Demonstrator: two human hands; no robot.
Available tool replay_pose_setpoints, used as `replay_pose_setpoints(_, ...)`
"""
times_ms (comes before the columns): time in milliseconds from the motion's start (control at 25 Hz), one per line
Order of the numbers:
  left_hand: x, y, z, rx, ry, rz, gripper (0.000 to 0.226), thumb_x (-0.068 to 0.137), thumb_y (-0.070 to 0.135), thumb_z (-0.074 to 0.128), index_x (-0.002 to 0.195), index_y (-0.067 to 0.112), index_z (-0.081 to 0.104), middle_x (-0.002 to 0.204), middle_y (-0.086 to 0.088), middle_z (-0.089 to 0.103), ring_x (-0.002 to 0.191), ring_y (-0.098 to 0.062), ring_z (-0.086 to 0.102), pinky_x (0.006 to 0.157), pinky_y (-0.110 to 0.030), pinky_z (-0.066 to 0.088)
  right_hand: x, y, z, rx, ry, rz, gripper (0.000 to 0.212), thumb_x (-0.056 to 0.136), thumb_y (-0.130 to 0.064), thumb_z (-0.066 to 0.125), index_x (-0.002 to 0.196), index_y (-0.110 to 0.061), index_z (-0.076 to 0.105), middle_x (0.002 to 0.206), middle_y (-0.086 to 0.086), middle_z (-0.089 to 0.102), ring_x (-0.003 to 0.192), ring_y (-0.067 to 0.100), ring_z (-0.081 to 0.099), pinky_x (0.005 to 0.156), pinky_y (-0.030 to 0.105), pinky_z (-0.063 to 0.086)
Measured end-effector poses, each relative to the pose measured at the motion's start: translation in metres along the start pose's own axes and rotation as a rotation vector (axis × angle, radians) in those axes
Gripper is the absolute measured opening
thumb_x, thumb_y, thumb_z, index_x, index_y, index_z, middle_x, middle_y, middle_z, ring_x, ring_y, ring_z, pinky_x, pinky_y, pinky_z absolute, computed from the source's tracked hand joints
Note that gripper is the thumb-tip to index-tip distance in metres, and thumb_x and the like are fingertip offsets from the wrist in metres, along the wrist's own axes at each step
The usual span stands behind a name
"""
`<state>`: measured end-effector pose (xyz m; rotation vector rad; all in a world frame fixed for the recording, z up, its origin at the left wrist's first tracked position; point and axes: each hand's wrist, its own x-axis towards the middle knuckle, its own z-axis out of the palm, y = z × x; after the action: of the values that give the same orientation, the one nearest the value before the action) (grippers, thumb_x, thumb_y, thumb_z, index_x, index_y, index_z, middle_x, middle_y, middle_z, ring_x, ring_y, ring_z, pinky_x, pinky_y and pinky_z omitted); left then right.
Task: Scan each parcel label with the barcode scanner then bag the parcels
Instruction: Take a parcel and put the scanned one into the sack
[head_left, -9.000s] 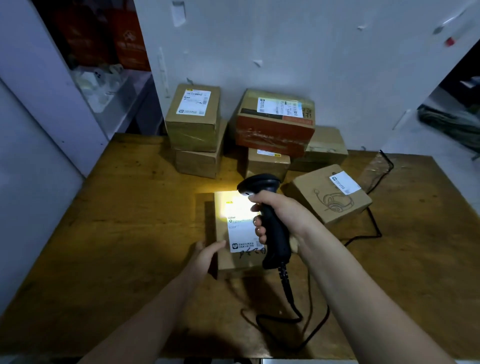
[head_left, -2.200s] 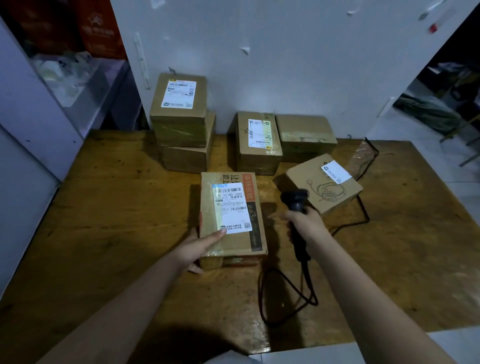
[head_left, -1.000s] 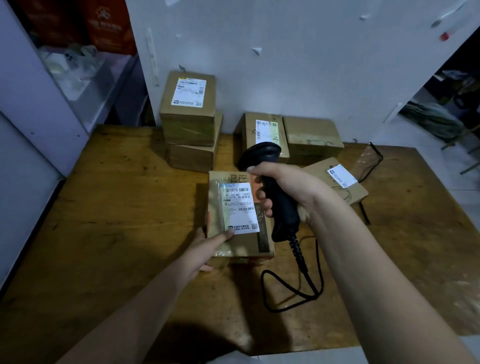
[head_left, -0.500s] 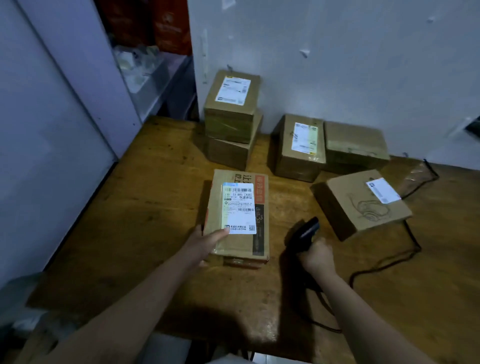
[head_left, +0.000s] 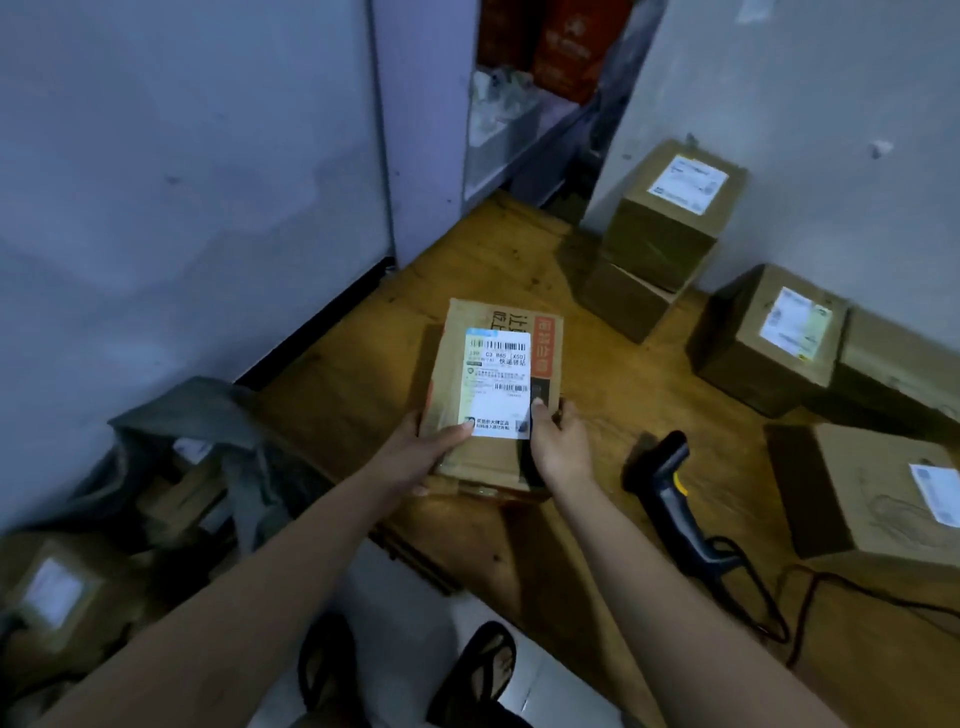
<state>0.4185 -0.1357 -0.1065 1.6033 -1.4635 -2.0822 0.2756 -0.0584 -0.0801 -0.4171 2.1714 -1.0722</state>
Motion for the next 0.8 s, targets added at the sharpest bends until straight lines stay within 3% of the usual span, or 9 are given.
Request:
replay_pose_setpoints(80,-0.013,-0.011,-0.049,-0.031,0.076,0.002,0.086,0.071,0.057,0.071,0.142,0.029,0.031,0.125,0.003,0.054,0.105,-0.022,0.057,0.092,-0.047,0.050,-0.017,-0.017,0.042,0.040,-0.069,0.012,0.046,0.098,-0.030,0.045,0.137,-0.006,0.042,0.134,0.016,0.056,0.121,0.033,0.054,0.103,0.045,0.043)
replay_pose_setpoints(160,-0.026,-0.023,-0.100,-0.071,0.130,0.015,0.085,0.068,0.059,0.072,0.138,0.028,0.036,0.124,0.001,0.056,0.102,-0.021,0.060,0.081,-0.041,0.055,-0.033,-0.033,0.085,0.093,-0.137,-0.004,0.048,0.096,-0.032,0.049,0.138,-0.010,0.044,0.134,0.013,0.057,0.119,0.030,0.057,0.103,0.044,0.044)
replay_pose_setpoints(360,-0.073,-0.078,-0.261,-0.275,0.285,0.045,0.068,0.074,0.045,0.075,0.130,0.018,0.049,0.115,-0.002,0.066,0.089,-0.018,0.066,0.071,-0.034,0.057,-0.108,-0.071,0.238,0.102,-0.444,-0.021,0.049,0.090,-0.025,0.060,0.137,-0.020,0.046,0.125,0.006,0.061,0.112,0.025,0.060,0.100,0.040,0.047)
replay_pose_setpoints(560,-0.113,-0.149,-0.370,-0.413,0.479,-0.133,0.072,0.080,0.050,0.067,0.136,0.022,0.032,0.118,-0.003,0.057,0.088,-0.022,0.065,0.069,-0.042,0.059,-0.162,-0.066,0.371,-0.015,-0.622,-0.026,0.056,0.092,-0.031,0.059,0.142,-0.016,0.039,0.136,0.009,0.053,0.118,0.026,0.056,0.100,0.042,0.047)
replay_pose_setpoints(680,-0.121,-0.169,-0.416,-0.455,0.414,-0.244,0.064,0.087,0.058,0.051,0.137,0.022,0.034,0.134,-0.013,0.053,0.112,-0.035,0.060,0.082,-0.050,0.054,-0.182,-0.071,0.423,-0.166,-0.656,-0.100,0.057,0.098,-0.035,0.046,0.148,-0.018,0.028,0.144,0.012,0.047,0.127,0.030,0.049,0.103,0.040,0.043)
replay_pose_setpoints(720,-0.124,-0.175,-0.428,-0.408,0.364,-0.309,0.061,0.088,0.064,0.043,0.133,0.024,0.038,0.137,-0.012,0.051,0.123,-0.038,0.051,0.085,-0.050,0.048,-0.187,-0.074,0.433,-0.210,-0.648,-0.138,0.056,0.098,-0.034,0.044,0.149,-0.019,0.027,0.146,0.010,0.045,0.131,0.030,0.046,0.107,0.040,0.039)
replay_pose_setpoints(800,-0.124,-0.190,-0.444,-0.348,0.382,-0.378,0.057,0.088,0.067,0.038,0.129,0.028,0.043,0.132,-0.003,0.051,0.127,-0.034,0.047,0.087,-0.047,0.041,-0.185,-0.070,0.441,-0.263,-0.658,-0.196,0.055,0.098,-0.029,0.045,0.149,-0.018,0.028,0.148,0.006,0.042,0.134,0.026,0.043,0.111,0.037,0.034)
